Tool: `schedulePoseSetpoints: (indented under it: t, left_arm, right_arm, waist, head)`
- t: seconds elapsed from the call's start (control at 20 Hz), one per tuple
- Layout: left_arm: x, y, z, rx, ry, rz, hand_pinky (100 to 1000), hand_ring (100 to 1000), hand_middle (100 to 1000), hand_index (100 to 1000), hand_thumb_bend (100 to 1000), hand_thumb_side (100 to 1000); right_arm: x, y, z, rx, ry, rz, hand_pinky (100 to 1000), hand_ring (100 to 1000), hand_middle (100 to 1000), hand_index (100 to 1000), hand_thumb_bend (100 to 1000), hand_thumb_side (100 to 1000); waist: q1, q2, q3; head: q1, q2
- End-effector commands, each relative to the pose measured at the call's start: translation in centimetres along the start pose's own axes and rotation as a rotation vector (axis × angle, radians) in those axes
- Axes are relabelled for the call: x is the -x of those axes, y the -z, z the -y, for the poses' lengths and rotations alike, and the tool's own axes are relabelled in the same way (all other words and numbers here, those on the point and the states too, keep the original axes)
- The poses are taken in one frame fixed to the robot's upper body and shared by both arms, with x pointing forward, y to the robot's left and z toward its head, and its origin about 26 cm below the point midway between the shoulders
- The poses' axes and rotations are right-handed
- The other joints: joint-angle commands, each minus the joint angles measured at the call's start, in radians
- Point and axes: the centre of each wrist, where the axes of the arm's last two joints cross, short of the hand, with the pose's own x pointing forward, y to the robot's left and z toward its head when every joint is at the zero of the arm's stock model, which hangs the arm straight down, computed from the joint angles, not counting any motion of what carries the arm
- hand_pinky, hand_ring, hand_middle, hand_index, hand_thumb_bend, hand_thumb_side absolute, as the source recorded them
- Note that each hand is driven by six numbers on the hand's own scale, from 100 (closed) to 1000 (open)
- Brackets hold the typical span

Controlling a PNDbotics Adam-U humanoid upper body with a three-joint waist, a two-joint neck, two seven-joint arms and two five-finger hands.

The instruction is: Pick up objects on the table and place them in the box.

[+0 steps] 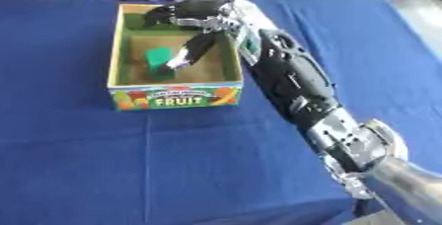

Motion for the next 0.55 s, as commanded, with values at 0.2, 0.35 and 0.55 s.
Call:
schedulePoseSetpoints:
  t: [0.2, 0.35, 0.55]
  left_arm:
    - [-0.8, -0.1, -0.8, -0.021, 0.027, 0.018, 837, 762, 589, 701, 406, 1000]
    - [-0.8, -0.2, -1.0, -0.033, 0.032, 0.018, 837, 762, 591, 701, 404, 1000]
    - [-0.8, -0.4, -1.2, -0.046, 0.037, 0.017, 836, 763, 592, 701, 404, 1000]
  right_arm:
    - [0.1, -4.3, 3.6, 0.225, 0.062, 0.053, 905, 958, 959, 990, 599, 650]
    - [-0.4, -6.8, 4.3, 0.347, 0.121, 0.074, 895, 942, 940, 989, 606, 587]
    - [-0.9, -9.9, 4.0, 0.521, 0.25, 0.068, 881, 922, 910, 986, 514, 507]
  waist:
    - [0.011, -0.02, -0.022]
    - [0.014, -0.018, -0.039]
    - [0.015, -0.018, -0.062]
  head:
    - [0.029, -0.004]
    - [0.044, -0.008]
    - [0.063, -0.01]
